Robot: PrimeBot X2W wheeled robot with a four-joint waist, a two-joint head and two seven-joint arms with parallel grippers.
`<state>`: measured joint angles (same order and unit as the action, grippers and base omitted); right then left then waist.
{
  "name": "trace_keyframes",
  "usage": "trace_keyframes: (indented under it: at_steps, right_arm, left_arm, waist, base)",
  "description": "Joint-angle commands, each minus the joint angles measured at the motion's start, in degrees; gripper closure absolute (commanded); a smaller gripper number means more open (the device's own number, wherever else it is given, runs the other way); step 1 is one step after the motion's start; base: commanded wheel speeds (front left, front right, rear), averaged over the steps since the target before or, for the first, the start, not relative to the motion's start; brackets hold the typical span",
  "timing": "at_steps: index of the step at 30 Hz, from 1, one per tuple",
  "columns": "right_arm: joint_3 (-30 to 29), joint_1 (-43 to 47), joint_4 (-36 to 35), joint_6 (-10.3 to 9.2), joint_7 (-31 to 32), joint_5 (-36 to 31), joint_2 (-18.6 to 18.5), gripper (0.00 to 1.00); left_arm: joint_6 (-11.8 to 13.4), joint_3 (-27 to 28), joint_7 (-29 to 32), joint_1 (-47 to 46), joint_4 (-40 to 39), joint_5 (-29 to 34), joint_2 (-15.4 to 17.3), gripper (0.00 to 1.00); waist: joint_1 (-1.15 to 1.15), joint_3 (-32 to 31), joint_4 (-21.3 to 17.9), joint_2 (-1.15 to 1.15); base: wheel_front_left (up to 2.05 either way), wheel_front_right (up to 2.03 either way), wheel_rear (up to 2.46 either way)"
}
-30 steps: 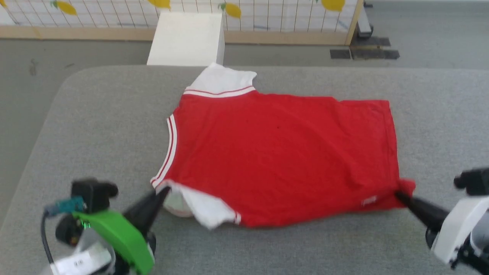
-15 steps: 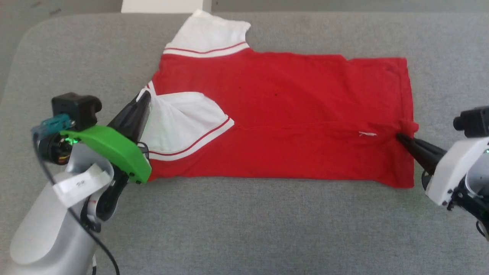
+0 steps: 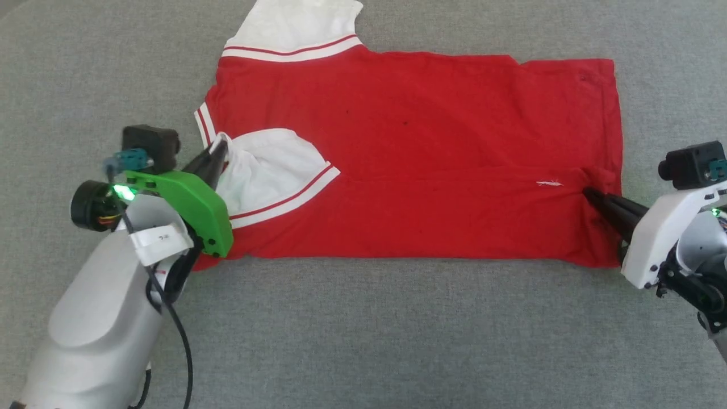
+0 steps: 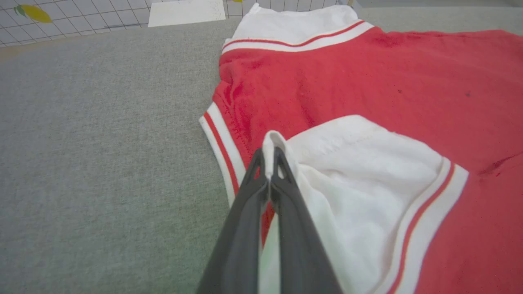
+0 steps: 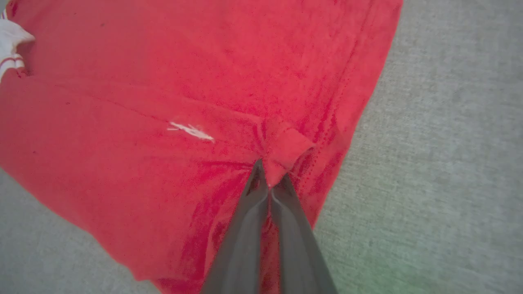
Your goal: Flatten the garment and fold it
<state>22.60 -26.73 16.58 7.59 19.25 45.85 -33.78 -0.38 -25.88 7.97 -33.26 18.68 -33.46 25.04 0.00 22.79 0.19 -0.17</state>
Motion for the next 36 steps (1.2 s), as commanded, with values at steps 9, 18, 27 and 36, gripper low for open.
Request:
trace_keyframes:
  at_steps: [9, 18, 27, 36]
  right_arm:
    - [-3.7, 0.6, 1.9, -0.1, -3.2, -4.1, 2.7, 0.0]
    - [-16.1, 8.1, -2.2, -0.1, -1.1, -23.6, 10.8, 0.0]
    - [-27.7, 20.0, -15.0, -0.1, 12.9, -36.4, 25.5, 0.0]
    - [-30.9, 26.1, -25.2, -0.1, 21.7, -38.1, 30.1, 0.0]
  left_arm:
    - [1.8, 0.4, -4.7, 0.4, 3.4, -0.5, -3.2, 0.0]
    - [7.9, 2.3, -11.0, 9.7, -1.9, -2.0, -6.9, 0.0]
    - [12.2, -0.2, -6.8, 17.1, -7.2, 0.1, -4.6, 0.0]
    - [19.2, -2.2, 5.3, 19.3, -13.4, 2.8, -0.8, 0.0]
  waist:
    - [0.0, -5.5, 0.5, 0.17]
    - [0.0, -11.3, 1.0, 0.17]
    - [0.0, -12.1, 1.0, 0.17]
    - [0.0, -9.7, 0.1, 0.17]
  base:
    - [0.0, 0.0, 0.0]
    - [0.0, 0.0, 0.0]
    - [0.0, 0.0, 0.0]
    - [0.0, 0.0, 0.0]
